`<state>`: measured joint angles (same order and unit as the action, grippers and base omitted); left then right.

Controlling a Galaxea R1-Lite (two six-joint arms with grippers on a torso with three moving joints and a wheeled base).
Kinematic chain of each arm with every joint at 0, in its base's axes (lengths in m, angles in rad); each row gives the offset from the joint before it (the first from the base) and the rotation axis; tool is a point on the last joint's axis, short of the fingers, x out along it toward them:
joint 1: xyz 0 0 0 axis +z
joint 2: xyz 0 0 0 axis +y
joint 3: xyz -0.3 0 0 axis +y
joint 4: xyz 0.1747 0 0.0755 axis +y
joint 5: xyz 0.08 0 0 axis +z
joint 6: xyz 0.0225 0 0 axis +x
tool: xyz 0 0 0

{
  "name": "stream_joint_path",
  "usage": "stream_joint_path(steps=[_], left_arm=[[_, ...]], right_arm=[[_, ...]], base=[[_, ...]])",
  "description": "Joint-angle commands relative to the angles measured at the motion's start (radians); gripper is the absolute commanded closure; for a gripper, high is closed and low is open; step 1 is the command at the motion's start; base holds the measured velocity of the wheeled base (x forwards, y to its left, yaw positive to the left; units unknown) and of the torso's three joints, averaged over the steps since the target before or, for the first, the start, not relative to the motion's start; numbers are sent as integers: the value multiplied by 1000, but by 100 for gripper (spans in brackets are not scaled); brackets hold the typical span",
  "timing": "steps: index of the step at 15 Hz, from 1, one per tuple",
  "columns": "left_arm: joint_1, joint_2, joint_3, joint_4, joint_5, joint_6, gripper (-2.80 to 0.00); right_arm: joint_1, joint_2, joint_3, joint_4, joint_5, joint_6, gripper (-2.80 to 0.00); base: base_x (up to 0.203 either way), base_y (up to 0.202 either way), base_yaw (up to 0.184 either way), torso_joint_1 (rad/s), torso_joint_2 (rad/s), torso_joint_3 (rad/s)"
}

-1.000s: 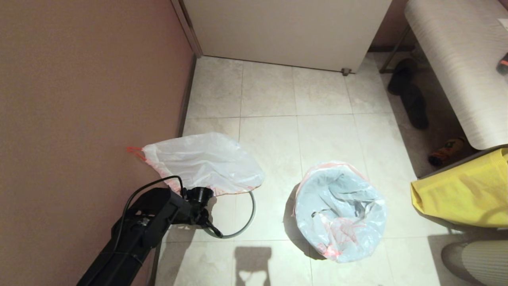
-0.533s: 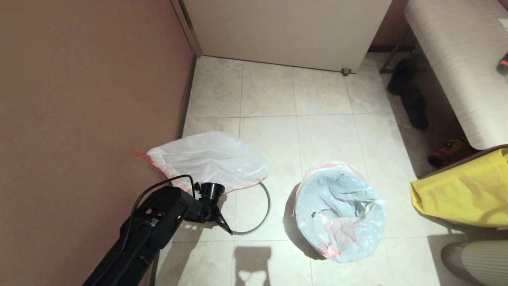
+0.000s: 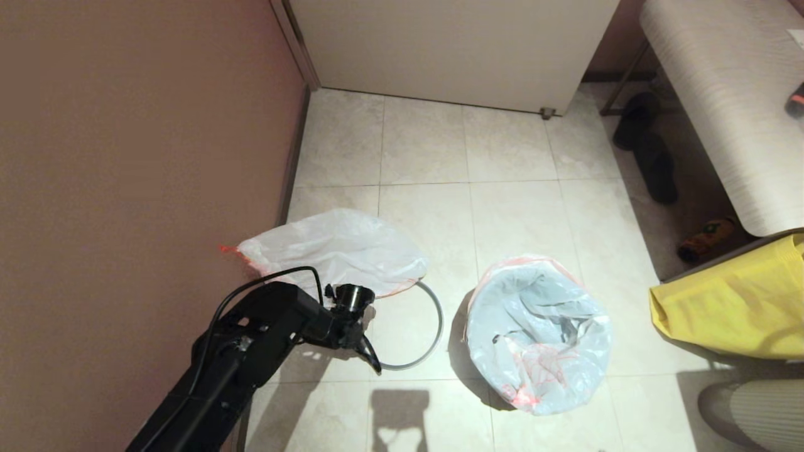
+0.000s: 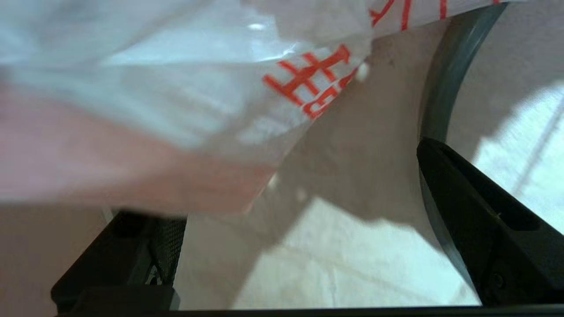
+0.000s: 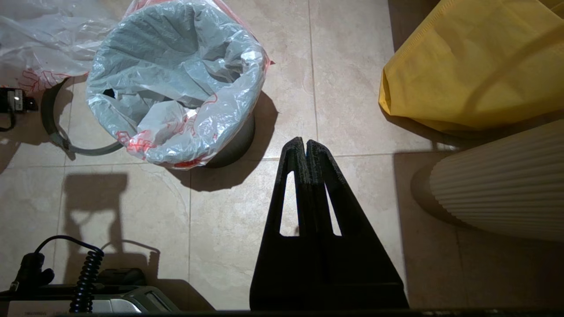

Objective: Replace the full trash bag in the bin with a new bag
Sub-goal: Place the trash can ring on the trash can

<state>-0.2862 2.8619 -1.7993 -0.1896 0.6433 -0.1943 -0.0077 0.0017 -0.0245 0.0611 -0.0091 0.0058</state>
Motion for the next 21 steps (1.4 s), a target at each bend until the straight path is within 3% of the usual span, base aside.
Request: stream_joint_path(steps=[1, 2, 5, 8, 9, 10, 13, 17, 19, 21], left_arm=[[-2, -132, 94, 12, -102, -41, -280], [-8, -138, 93, 14, -138, -51, -280], [-10, -121, 48, 33, -336, -48, -280], [43, -70, -146, 164, -522, -2, -280], [71, -61, -175, 204, -627, 26, -280], [93, -49, -164, 236, -679, 49, -280], [94, -38, -159, 321, -680, 56, -280], [88, -113, -71, 322, -666, 48, -280], [82, -157, 13, 269, -590, 31, -280], [80, -175, 84, 119, -497, -2, -280]], right_arm=[[0, 0, 0, 0, 0, 0, 0], [0, 0, 0, 0, 0, 0, 0], [0, 0, 0, 0, 0, 0, 0], [0, 0, 0, 0, 0, 0, 0], [0, 0, 0, 0, 0, 0, 0], [0, 0, 0, 0, 0, 0, 0], [0, 0, 0, 0, 0, 0, 0], [0, 0, 0, 0, 0, 0, 0], [0, 0, 0, 0, 0, 0, 0], [0, 0, 0, 0, 0, 0, 0]], base=[[0, 0, 0, 0, 0, 0], [0, 0, 0, 0, 0, 0], [0, 0, 0, 0, 0, 0], [0, 0, 0, 0, 0, 0], [0, 0, 0, 0, 0, 0], [0, 0, 0, 0, 0, 0], [0, 0, 0, 0, 0, 0], [0, 0, 0, 0, 0, 0], [0, 0, 0, 0, 0, 0], [0, 0, 0, 0, 0, 0]])
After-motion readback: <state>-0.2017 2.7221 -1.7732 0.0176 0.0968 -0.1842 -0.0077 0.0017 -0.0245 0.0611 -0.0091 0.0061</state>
